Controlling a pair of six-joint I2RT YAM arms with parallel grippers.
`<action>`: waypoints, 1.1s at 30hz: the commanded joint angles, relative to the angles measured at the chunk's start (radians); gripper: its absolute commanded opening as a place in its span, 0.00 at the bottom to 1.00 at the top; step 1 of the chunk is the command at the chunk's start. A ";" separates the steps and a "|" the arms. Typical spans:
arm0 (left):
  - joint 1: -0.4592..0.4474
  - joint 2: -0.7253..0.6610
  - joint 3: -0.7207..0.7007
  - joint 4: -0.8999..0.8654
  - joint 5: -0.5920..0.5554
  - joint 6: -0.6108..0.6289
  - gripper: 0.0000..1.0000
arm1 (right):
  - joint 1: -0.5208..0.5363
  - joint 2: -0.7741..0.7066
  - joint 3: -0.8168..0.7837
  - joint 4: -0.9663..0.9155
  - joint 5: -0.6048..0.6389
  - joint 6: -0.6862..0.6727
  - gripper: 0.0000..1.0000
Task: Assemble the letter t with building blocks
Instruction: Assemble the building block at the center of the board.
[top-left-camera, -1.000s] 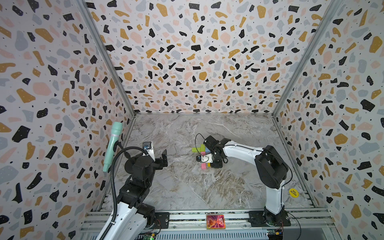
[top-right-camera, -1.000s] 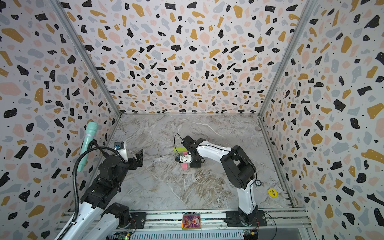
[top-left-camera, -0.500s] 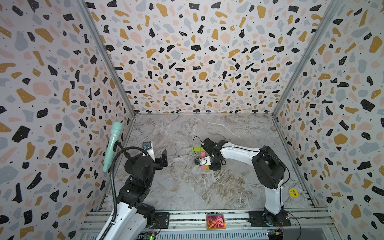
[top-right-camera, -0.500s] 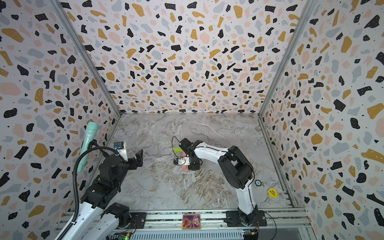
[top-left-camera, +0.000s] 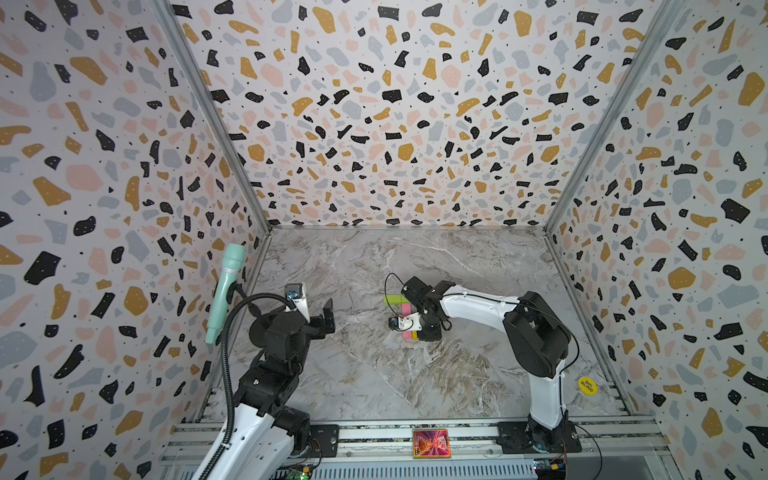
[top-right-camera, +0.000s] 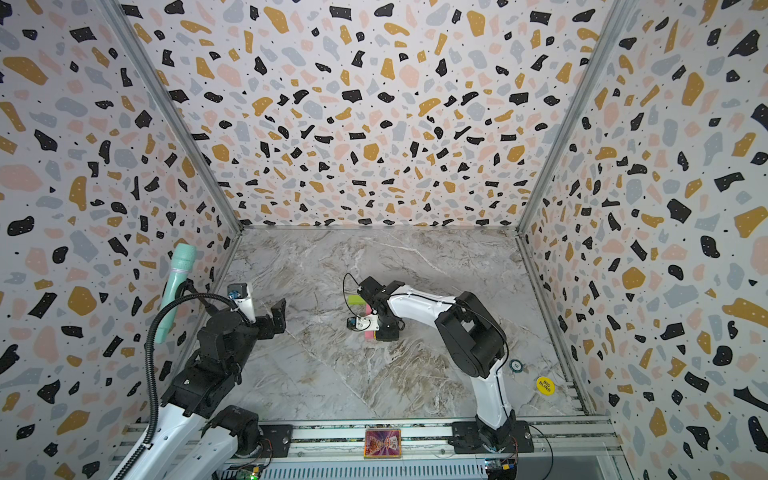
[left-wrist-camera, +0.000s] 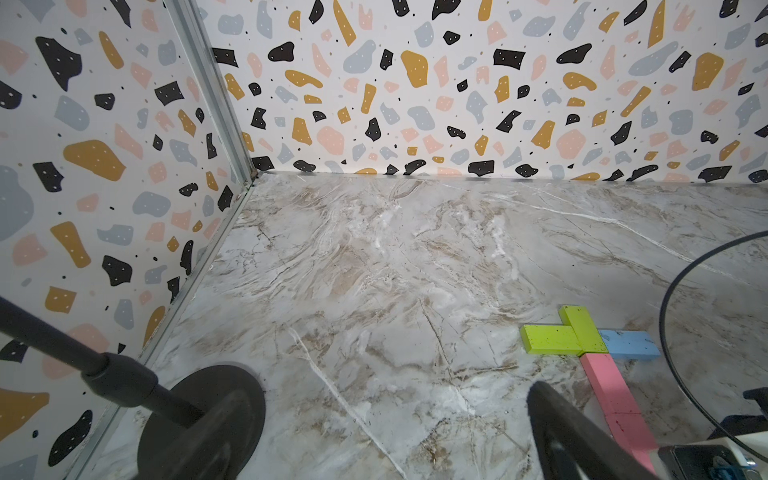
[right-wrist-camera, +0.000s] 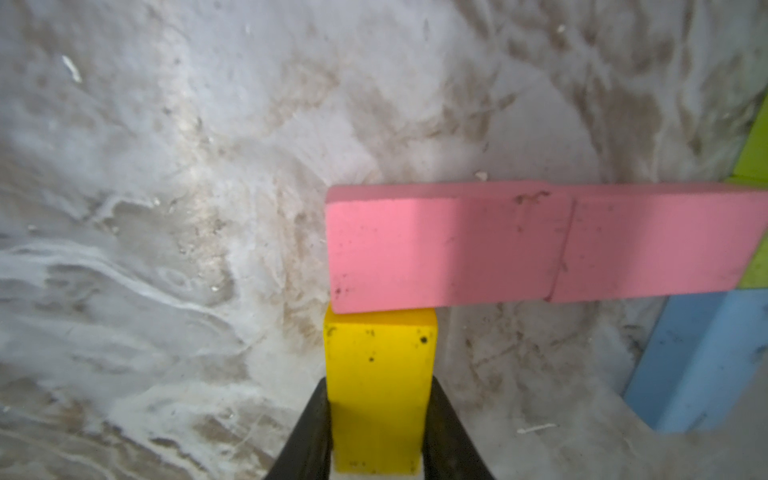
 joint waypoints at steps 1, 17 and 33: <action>-0.003 -0.007 -0.002 0.008 -0.011 0.005 0.99 | 0.003 0.021 0.013 -0.017 0.011 0.007 0.15; -0.003 -0.007 -0.002 0.009 -0.015 0.004 0.99 | -0.004 0.035 0.014 -0.017 0.017 0.023 0.33; -0.002 -0.002 -0.002 0.010 -0.013 0.005 0.99 | -0.017 0.035 0.015 -0.022 0.003 0.027 0.68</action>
